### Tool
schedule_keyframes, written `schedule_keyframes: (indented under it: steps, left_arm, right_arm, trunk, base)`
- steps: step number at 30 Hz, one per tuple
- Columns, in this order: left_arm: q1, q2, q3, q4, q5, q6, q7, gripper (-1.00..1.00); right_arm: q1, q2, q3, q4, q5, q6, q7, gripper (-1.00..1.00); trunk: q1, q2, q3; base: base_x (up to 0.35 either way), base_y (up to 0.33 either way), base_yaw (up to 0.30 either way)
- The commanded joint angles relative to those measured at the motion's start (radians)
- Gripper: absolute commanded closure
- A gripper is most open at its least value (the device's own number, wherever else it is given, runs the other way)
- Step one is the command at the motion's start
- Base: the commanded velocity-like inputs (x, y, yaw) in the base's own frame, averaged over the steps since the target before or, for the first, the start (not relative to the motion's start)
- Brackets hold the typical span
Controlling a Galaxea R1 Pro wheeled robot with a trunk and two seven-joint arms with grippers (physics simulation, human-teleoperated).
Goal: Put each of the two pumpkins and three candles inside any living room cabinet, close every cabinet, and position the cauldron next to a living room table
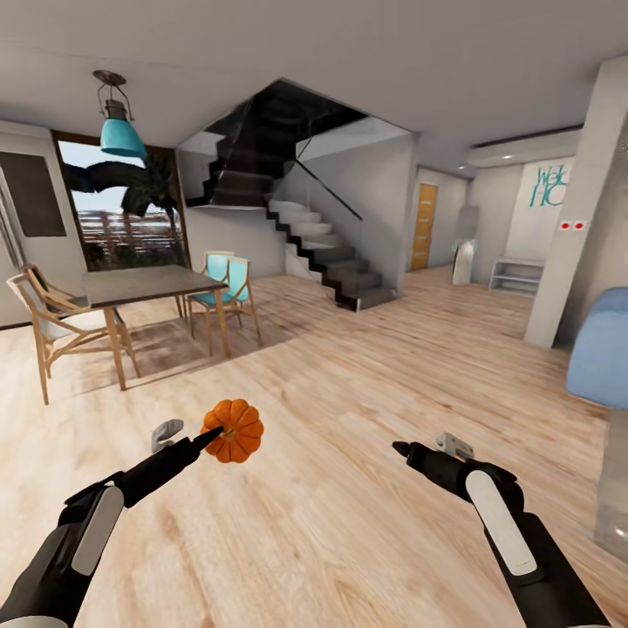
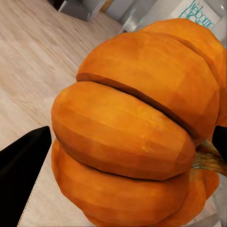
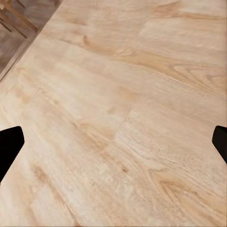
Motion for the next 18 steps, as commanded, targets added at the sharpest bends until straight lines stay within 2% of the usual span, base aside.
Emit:
schedule_keyframes:
  steps: [1,18]
  left_arm:
    - [-0.001,0.000,0.001,-0.001,0.012,0.008,0.001,1.00]
    - [-0.001,0.001,0.001,-0.002,0.013,0.013,0.000,1.00]
  right_arm:
    - [-0.001,-0.001,0.003,-0.001,-0.010,0.001,-0.010,-1.00]
    - [-0.001,0.000,0.002,0.039,-0.010,0.001,-0.009,-1.00]
  trunk:
    - [0.000,-0.001,-0.001]
    - [0.000,-0.001,-0.001]
  base:
    - [0.309,0.188,-0.069]
    - [0.271,0.224,-0.011]
